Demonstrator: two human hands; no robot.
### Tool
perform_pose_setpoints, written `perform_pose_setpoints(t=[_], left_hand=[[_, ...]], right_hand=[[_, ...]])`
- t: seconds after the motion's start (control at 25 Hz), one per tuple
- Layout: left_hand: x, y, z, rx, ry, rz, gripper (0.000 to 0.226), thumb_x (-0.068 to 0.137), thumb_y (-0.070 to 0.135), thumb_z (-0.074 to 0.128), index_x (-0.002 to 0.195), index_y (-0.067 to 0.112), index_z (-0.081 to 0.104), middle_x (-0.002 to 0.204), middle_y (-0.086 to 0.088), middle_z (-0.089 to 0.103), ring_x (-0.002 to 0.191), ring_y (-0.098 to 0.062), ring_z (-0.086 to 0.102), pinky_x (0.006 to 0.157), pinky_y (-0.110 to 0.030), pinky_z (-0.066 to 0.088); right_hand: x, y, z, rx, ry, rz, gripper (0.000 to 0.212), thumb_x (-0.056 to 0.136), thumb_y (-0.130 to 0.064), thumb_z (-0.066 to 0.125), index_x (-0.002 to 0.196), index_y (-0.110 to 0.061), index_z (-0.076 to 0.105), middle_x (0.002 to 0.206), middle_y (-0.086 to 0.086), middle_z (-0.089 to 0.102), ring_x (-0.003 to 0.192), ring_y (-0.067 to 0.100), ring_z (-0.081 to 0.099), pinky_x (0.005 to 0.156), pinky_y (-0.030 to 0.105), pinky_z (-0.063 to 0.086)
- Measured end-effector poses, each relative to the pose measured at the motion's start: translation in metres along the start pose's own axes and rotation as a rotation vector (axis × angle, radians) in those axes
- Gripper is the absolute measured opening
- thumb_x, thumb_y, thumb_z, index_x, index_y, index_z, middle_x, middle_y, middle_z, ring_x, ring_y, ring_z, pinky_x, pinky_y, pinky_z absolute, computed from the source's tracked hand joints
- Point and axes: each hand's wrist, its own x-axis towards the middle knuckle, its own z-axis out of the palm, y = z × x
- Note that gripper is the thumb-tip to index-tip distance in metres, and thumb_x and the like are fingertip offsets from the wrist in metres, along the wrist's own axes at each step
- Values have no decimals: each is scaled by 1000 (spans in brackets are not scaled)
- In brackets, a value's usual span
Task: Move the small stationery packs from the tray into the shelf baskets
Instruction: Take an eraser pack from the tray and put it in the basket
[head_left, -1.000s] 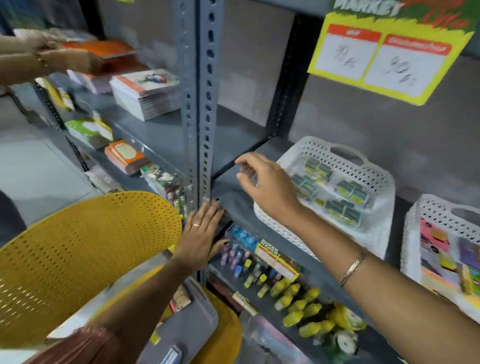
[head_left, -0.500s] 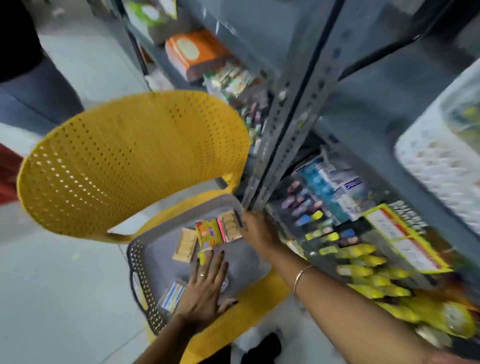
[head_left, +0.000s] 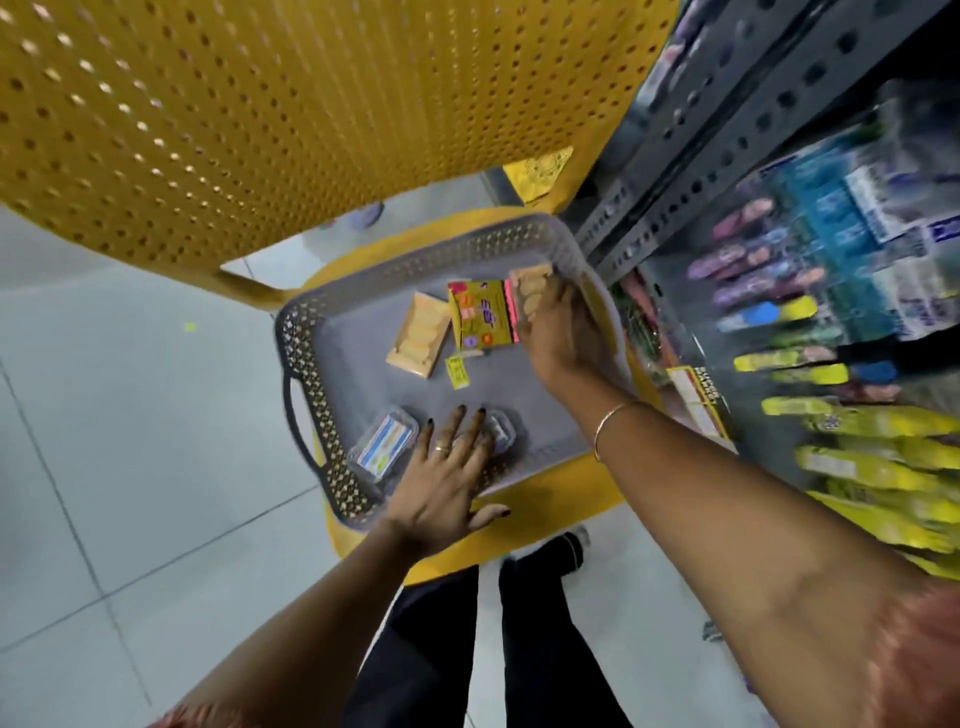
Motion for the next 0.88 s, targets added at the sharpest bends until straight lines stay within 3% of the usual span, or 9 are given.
perform_pose_setpoints(t=[0.16,0.32,0.6,0.76,0.88], left_hand=[[-4,-1,9,-13,-12,-19,84,84,68,34,134,2,44,148,-21,29,136,-39,25,102,-62,26],[-3,0,8,-20,-3,-12,82,84,67,33,130,2,48,146,-22,33,135,-38,28,101,-60,30],[-3,-1,4,-14,-3,-1,85,84,71,28,134,3,45,148,-21,29,138,-36,20,104,-60,22],[1,-1,-23,35,-3,24,91,84,75,22,139,6,39,150,-18,25,138,-35,17,105,-60,19],[8,-2,-66,80,43,75,90,84,75,17,136,7,44,146,-18,34,136,-33,22,105,-58,25]], right_hand=[[-11,0,-8,22,-10,-5,82,86,-30,64,144,-1,14,147,26,30,130,40,40,98,49,44],[-13,3,-5,-39,47,-39,72,87,-27,63,141,0,22,139,26,39,123,39,46,83,45,51],[-19,7,-30,-28,31,-71,62,87,-21,63,135,0,29,137,26,43,124,39,46,91,45,48],[-39,8,-86,3,-3,-126,64,82,-21,67,132,-2,32,136,24,45,123,39,46,90,44,46],[-64,4,-157,56,-16,-145,65,78,-22,71,129,-4,34,135,21,47,123,37,48,91,43,45]])
